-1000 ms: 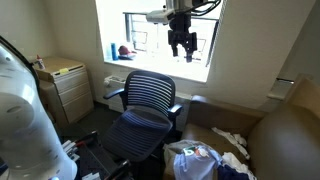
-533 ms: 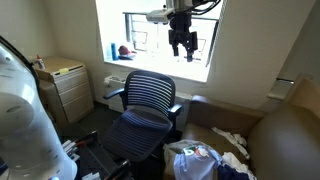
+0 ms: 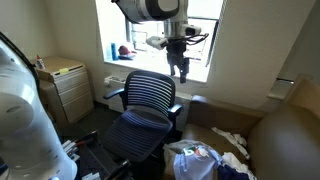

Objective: Put the brown clothing on the black chair

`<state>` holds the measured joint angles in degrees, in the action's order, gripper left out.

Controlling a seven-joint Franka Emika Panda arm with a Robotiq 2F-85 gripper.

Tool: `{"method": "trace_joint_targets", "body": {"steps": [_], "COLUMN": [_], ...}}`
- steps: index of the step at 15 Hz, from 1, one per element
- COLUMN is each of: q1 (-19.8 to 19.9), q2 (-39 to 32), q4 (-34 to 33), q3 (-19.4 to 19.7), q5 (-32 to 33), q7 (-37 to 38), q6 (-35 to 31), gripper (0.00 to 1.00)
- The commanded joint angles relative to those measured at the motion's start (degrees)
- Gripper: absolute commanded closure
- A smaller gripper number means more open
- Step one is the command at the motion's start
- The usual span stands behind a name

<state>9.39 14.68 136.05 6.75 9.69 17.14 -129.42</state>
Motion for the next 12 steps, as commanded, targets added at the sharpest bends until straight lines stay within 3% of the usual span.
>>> {"method": "trace_joint_targets", "body": {"steps": [1, 4, 8, 12], "q1": [0.55, 1.41, 0.97, 0.35], "q2": [-0.18, -0.78, -4.04, -7.87], "q4": [-0.09, 0.56, 2.81, 4.03], "q3": [-0.59, -0.92, -1.15, -1.28], "q5": [-0.19, 1.79, -1.53, -1.45], "q7": [-0.10, 2.69, 9.65, 10.08], "q6": [0.01, -2.97, -10.97, -15.34], "gripper": [0.00, 0.00, 0.00, 0.00]}}
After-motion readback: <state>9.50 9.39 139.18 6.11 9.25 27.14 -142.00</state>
